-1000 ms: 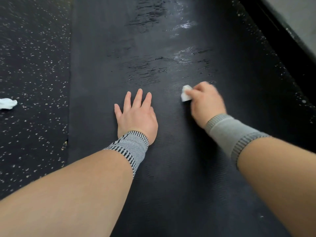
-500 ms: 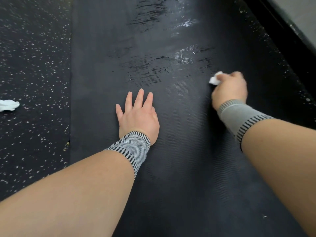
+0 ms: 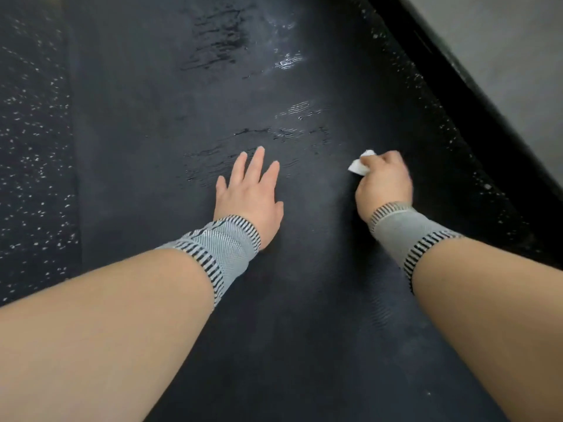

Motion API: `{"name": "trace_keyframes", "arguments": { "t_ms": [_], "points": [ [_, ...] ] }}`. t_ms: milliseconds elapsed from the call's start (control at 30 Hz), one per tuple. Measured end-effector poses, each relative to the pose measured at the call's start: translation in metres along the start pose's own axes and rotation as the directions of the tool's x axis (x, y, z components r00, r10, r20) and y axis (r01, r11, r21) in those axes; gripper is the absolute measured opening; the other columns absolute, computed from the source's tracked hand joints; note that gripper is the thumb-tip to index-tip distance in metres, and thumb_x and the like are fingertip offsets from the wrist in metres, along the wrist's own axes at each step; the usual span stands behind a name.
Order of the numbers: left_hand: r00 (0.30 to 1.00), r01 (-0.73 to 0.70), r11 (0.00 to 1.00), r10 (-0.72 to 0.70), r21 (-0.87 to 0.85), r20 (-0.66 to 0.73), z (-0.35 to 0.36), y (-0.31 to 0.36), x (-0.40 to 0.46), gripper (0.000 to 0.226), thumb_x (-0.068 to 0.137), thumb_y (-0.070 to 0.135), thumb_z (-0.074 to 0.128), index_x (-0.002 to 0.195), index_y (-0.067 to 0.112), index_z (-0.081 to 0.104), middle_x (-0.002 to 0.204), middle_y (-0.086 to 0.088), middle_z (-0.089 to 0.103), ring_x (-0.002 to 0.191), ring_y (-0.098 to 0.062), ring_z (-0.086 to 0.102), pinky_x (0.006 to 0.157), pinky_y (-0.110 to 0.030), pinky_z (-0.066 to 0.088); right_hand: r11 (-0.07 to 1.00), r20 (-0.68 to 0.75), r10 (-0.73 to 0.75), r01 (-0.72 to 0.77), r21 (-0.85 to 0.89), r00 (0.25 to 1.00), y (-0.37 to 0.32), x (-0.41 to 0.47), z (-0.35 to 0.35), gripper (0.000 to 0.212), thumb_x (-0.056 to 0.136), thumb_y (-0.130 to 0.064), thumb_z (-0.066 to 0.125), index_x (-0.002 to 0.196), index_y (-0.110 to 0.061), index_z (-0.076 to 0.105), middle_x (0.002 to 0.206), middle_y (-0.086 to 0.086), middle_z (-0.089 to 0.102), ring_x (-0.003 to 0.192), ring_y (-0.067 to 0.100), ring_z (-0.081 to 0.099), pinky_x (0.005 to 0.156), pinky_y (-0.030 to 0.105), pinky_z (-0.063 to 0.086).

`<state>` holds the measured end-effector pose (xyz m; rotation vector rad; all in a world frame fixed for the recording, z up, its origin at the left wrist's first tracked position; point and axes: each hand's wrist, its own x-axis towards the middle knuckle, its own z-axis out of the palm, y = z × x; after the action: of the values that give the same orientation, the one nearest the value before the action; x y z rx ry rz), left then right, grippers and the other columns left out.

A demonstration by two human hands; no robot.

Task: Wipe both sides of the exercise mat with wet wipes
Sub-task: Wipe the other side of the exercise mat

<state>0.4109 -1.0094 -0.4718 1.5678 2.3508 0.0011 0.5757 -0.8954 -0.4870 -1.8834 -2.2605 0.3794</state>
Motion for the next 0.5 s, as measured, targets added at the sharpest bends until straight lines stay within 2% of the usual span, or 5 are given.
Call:
{"name": "trace_keyframes", "arguments": {
  "t_ms": [133, 200, 267, 400, 500],
  "points": [
    [0.96, 0.019, 0.991, -0.056, 0.135, 0.275, -0.016, 0.026, 0.046, 0.088, 0.09, 0.062, 0.052, 0.156, 0.026, 0.008, 0.165, 0.0, -0.003, 0.151, -0.025, 0.003, 0.117, -0.059, 0.016, 0.889, 0.151, -0.456, 0.458, 0.024, 0.877, -0.006, -0.015, 0.011, 0.04, 0.087, -0.007, 0.052, 0.125, -0.018, 0.058, 0.117, 0.007, 0.05, 0.106, 0.027, 0.048, 0.085, 0.032, 0.041],
    [0.925, -0.03, 0.953, -0.087, 0.3, 0.371, -0.026, 0.036, 0.062, 0.09, 0.086, 0.068, 0.053, 0.155, 0.025, 0.016, 0.163, -0.002, 0.01, 0.147, -0.029, 0.022, 0.114, -0.063, 0.017, 0.913, 0.1, -0.405, 0.408, -0.006, 0.909, 0.014, 0.002, 0.004, 0.038, 0.088, -0.008, 0.051, 0.124, -0.017, 0.059, 0.115, 0.007, 0.052, 0.105, 0.027, 0.049, 0.084, 0.032, 0.041],
    [0.883, -0.063, 0.917, -0.133, 0.394, 0.451, -0.036, 0.046, 0.072, 0.092, 0.082, 0.07, 0.056, 0.153, 0.022, 0.024, 0.162, -0.005, 0.016, 0.14, -0.033, 0.035, 0.113, -0.064, 0.017, 0.987, -0.002, -0.16, 0.16, -0.013, 0.987, 0.04, 0.028, -0.006, 0.034, 0.09, -0.012, 0.049, 0.123, -0.016, 0.06, 0.118, 0.01, 0.051, 0.108, 0.03, 0.05, 0.088, 0.032, 0.04],
    [0.846, -0.047, 0.902, -0.193, 0.43, 0.496, -0.038, 0.059, 0.075, 0.106, 0.076, 0.067, 0.068, 0.154, 0.013, 0.019, 0.162, -0.012, 0.013, 0.143, -0.036, 0.027, 0.114, -0.061, 0.018, 0.974, -0.041, 0.222, -0.22, 0.05, 0.974, 0.062, 0.055, -0.019, 0.029, 0.089, -0.01, 0.046, 0.112, -0.018, 0.063, 0.124, 0.017, 0.049, 0.113, 0.033, 0.048, 0.094, 0.034, 0.038],
    [0.849, -0.022, 0.913, -0.199, 0.408, 0.489, -0.035, 0.058, 0.073, 0.111, 0.077, 0.065, 0.069, 0.156, 0.013, 0.01, 0.163, -0.013, 0.006, 0.147, -0.035, 0.017, 0.114, -0.062, 0.017, 0.994, 0.038, -0.109, 0.108, 0.019, 0.993, 0.027, 0.026, -0.007, 0.029, 0.087, -0.009, 0.051, 0.112, -0.016, 0.063, 0.113, 0.012, 0.053, 0.101, 0.032, 0.052, 0.086, 0.036, 0.045]
  ]
}}
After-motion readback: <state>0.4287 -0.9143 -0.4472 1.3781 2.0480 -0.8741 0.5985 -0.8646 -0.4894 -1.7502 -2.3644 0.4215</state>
